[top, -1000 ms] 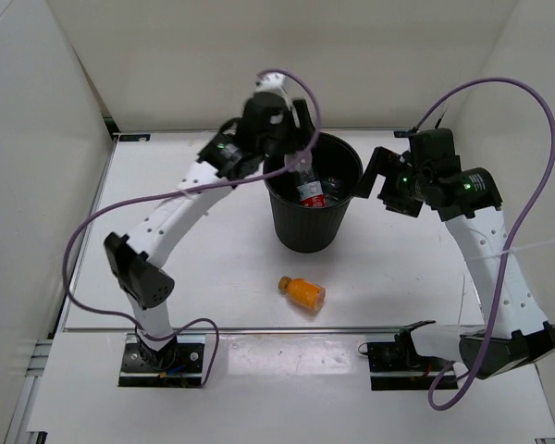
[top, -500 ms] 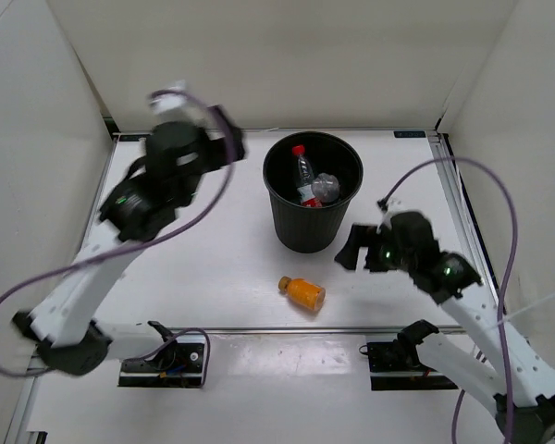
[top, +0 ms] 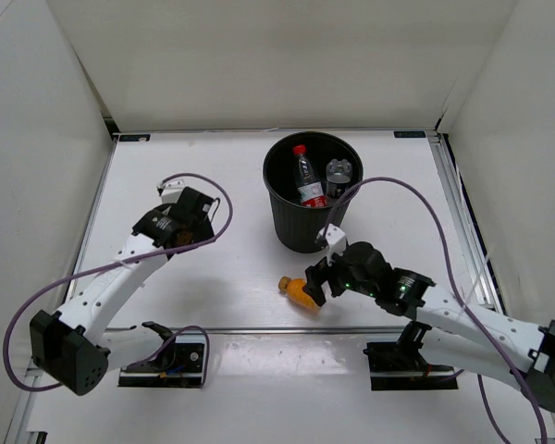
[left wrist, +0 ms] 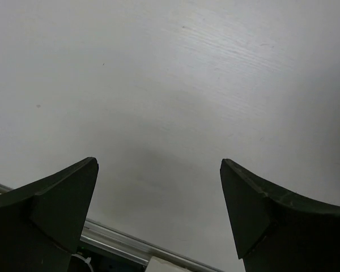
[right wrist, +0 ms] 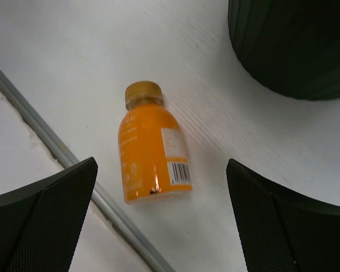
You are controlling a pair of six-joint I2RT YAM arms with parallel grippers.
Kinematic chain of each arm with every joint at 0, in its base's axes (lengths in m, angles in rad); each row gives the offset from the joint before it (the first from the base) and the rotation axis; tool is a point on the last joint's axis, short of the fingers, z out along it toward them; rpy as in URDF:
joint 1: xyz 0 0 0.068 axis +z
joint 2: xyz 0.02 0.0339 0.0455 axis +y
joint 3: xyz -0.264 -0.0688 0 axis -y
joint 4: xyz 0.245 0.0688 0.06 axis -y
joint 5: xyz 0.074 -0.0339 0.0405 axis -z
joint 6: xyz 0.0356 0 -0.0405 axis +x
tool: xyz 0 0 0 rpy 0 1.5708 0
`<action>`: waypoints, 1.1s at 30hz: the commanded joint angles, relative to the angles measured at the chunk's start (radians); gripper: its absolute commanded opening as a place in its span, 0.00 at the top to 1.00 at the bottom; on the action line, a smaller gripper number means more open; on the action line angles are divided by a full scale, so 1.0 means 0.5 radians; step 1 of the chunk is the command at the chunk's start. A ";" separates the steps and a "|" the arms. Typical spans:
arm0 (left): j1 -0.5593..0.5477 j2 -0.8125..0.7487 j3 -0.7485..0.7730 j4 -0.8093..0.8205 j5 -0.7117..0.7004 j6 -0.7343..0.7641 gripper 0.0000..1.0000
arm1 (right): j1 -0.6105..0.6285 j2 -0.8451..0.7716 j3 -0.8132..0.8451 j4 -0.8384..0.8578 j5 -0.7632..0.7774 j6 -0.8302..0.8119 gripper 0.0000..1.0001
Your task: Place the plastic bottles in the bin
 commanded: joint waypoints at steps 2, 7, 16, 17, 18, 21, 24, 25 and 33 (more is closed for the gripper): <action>0.062 -0.267 -0.128 -0.020 0.063 0.020 0.00 | 0.078 0.266 -0.005 0.422 0.081 -0.132 0.03; 0.090 -0.310 -0.168 -0.062 0.063 0.021 0.00 | 0.096 0.563 -0.079 0.486 0.062 -0.032 0.08; 0.090 -0.328 -0.205 -0.081 0.004 0.021 0.00 | 0.096 0.626 0.019 0.101 -0.195 -0.013 0.63; 0.090 -0.347 -0.224 -0.081 0.004 0.021 0.00 | 0.096 0.528 0.068 0.033 -0.195 -0.013 0.67; 0.108 -0.347 -0.224 -0.081 0.004 0.021 0.00 | 0.121 0.472 0.202 -0.034 -0.195 -0.013 0.73; 0.108 -0.365 -0.224 -0.081 -0.017 0.021 0.00 | 0.139 0.294 0.527 -0.323 -0.140 -0.013 0.76; 0.108 -0.384 -0.263 -0.063 -0.017 0.021 0.00 | 0.121 0.330 1.119 -0.605 0.074 0.012 0.77; 0.108 -0.384 -0.264 -0.062 -0.035 0.021 0.00 | 0.081 0.370 1.272 -0.669 0.132 0.012 0.80; 0.108 -0.365 -0.282 -0.020 -0.017 0.021 0.00 | -0.327 0.910 2.236 -0.759 0.078 -0.160 0.57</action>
